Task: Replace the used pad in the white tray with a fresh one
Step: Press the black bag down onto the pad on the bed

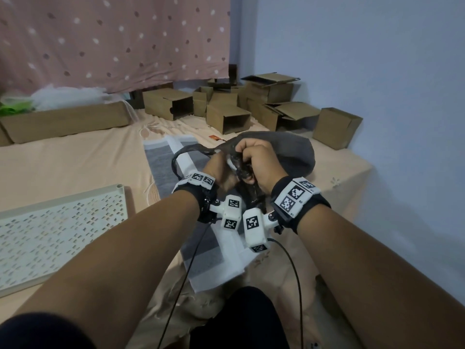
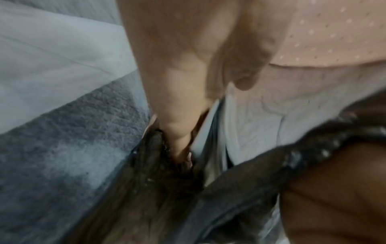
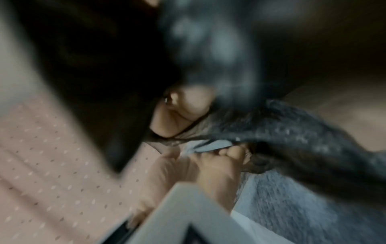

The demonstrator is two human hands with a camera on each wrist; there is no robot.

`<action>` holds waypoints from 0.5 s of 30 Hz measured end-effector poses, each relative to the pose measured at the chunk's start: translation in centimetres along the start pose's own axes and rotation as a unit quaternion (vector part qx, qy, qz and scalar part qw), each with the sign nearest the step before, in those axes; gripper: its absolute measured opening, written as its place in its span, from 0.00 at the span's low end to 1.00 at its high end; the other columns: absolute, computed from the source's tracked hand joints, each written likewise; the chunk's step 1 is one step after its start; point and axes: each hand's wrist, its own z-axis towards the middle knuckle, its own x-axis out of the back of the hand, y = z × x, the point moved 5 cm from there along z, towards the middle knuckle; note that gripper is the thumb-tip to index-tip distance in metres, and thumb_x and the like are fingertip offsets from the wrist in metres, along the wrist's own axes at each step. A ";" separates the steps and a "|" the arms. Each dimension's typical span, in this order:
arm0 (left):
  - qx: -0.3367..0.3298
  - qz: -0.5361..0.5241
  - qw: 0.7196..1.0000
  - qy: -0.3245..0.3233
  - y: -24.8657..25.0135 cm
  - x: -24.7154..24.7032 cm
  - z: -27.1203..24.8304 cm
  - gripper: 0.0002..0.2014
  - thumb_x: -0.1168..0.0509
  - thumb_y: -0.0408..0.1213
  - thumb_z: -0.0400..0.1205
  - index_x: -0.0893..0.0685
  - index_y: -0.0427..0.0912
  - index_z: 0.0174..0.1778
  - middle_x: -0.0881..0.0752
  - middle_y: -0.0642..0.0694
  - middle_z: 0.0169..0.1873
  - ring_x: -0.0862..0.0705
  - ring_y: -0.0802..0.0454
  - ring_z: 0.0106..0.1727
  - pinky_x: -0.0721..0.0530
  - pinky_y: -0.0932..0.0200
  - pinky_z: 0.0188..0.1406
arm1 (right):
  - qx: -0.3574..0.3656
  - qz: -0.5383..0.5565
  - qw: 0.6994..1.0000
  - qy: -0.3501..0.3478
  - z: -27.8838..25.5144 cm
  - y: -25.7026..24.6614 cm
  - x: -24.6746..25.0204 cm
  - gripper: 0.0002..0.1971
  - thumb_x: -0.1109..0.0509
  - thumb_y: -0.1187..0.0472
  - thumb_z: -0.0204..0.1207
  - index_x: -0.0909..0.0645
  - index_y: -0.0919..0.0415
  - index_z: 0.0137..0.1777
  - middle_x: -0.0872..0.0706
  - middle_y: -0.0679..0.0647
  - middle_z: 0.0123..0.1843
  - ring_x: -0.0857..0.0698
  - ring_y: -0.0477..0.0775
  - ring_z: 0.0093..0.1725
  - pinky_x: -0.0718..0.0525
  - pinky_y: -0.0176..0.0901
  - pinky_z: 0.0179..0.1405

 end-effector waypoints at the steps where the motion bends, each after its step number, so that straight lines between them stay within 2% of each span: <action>1: 0.010 -0.069 0.997 -0.018 -0.3 -0.3 0.3 0.27 0.52 0.55 0.88 0.13 0.40 0.48 0.13 0.35 0.45 0.15 0.41 0.47 0.17 0.47 0.50 | -0.001 0.012 1.000 -0.007 0.0 0.0 0.2 0.14 0.47 0.78 0.65 0.24 0.63 0.29 0.27 0.60 0.27 0.30 0.51 0.17 0.36 0.30 0.15; 3: 0.033 -0.081 0.995 -0.056 -0.9 -0.6 0.3 0.38 0.58 0.65 0.85 0.08 0.41 0.48 0.11 0.36 0.50 0.17 0.42 0.53 0.26 0.48 0.61 | -0.009 0.033 0.999 -0.013 -0.2 0.1 0.5 0.14 0.48 0.78 0.65 0.25 0.62 0.28 0.29 0.59 0.26 0.33 0.49 0.16 0.37 0.28 0.16; 4: 0.047 -0.045 0.995 -0.070 -1.3 -0.5 0.5 0.37 0.58 0.66 0.83 0.09 0.44 0.50 0.14 0.38 0.51 0.19 0.44 0.53 0.29 0.46 0.61 | -0.012 0.037 0.999 -0.012 -0.2 0.2 0.8 0.14 0.48 0.78 0.65 0.25 0.63 0.28 0.29 0.59 0.26 0.34 0.48 0.15 0.37 0.27 0.16; 5: 0.056 -0.036 0.996 -0.056 -1.7 0.0 0.4 0.33 0.56 0.65 0.82 0.12 0.45 0.52 0.17 0.39 0.49 0.21 0.44 0.50 0.28 0.47 0.57 | -0.015 0.038 0.999 -0.009 -0.2 0.4 1.1 0.14 0.49 0.78 0.64 0.26 0.63 0.28 0.30 0.58 0.26 0.34 0.48 0.14 0.38 0.27 0.16; 7: 0.032 0.109 0.993 -0.009 -1.6 1.1 0.4 0.22 0.54 0.54 0.85 0.18 0.46 0.47 0.16 0.45 0.37 0.21 0.47 0.40 0.26 0.53 0.45 | -0.019 0.039 0.999 0.000 -0.2 0.7 1.8 0.14 0.48 0.78 0.63 0.26 0.63 0.27 0.30 0.58 0.25 0.34 0.48 0.13 0.38 0.27 0.16; 8: 0.009 0.190 0.982 0.005 -1.3 1.5 0.4 0.17 0.50 0.48 0.87 0.19 0.47 0.45 0.14 0.47 0.34 0.20 0.48 0.39 0.23 0.53 0.43 | -0.021 0.039 0.999 0.008 -0.2 0.9 2.2 0.14 0.48 0.78 0.63 0.25 0.63 0.27 0.30 0.58 0.25 0.34 0.48 0.13 0.38 0.27 0.17; 9: 0.000 0.255 0.967 0.024 -1.2 1.9 0.4 0.12 0.45 0.43 0.87 0.18 0.46 0.46 0.12 0.47 0.37 0.17 0.47 0.42 0.19 0.51 0.46 | -0.024 0.036 0.999 0.020 -0.2 1.1 2.5 0.14 0.48 0.78 0.63 0.25 0.63 0.26 0.29 0.59 0.25 0.34 0.48 0.13 0.38 0.28 0.17; 10: -0.014 0.307 0.951 0.035 -1.2 2.6 0.9 0.07 0.39 0.38 0.85 0.15 0.44 0.50 0.11 0.44 0.46 0.14 0.43 0.49 0.16 0.48 0.53 | -0.029 0.029 0.998 0.037 -0.2 1.3 2.8 0.14 0.48 0.77 0.63 0.25 0.63 0.26 0.29 0.59 0.25 0.34 0.49 0.13 0.38 0.28 0.17; 11: -0.043 0.384 0.920 0.069 -1.2 3.9 1.8 0.09 0.33 0.35 0.81 0.13 0.42 0.55 0.11 0.40 0.53 0.13 0.39 0.55 0.15 0.46 0.60 | -0.036 0.018 0.998 0.058 -0.1 1.5 3.1 0.14 0.47 0.77 0.63 0.24 0.62 0.26 0.28 0.59 0.25 0.34 0.49 0.13 0.38 0.28 0.17; 12: -0.053 0.385 0.913 0.125 -1.3 5.4 2.7 0.14 0.31 0.33 0.76 0.13 0.42 0.57 0.11 0.37 0.55 0.13 0.36 0.57 0.14 0.43 0.63 | -0.043 0.007 0.996 0.079 -0.1 1.7 3.4 0.15 0.47 0.77 0.64 0.24 0.62 0.27 0.28 0.58 0.25 0.34 0.49 0.14 0.38 0.29 0.17; 13: -0.062 0.352 0.919 0.168 -1.0 6.5 2.9 0.17 0.33 0.34 0.72 0.12 0.43 0.56 0.10 0.37 0.52 0.12 0.35 0.55 0.13 0.40 0.61 | -0.051 -0.004 0.993 0.102 -0.1 1.8 3.7 0.15 0.47 0.76 0.65 0.23 0.62 0.28 0.27 0.58 0.25 0.34 0.50 0.15 0.38 0.30 0.17; 15: -0.107 0.346 0.897 0.253 0.2 8.1 2.5 0.15 0.35 0.35 0.71 0.15 0.41 0.53 0.11 0.39 0.47 0.12 0.36 0.51 0.11 0.41 0.56 | -0.071 -0.020 0.987 0.140 0.0 2.2 4.3 0.15 0.47 0.76 0.68 0.21 0.62 0.32 0.26 0.58 0.24 0.33 0.50 0.14 0.37 0.31 0.16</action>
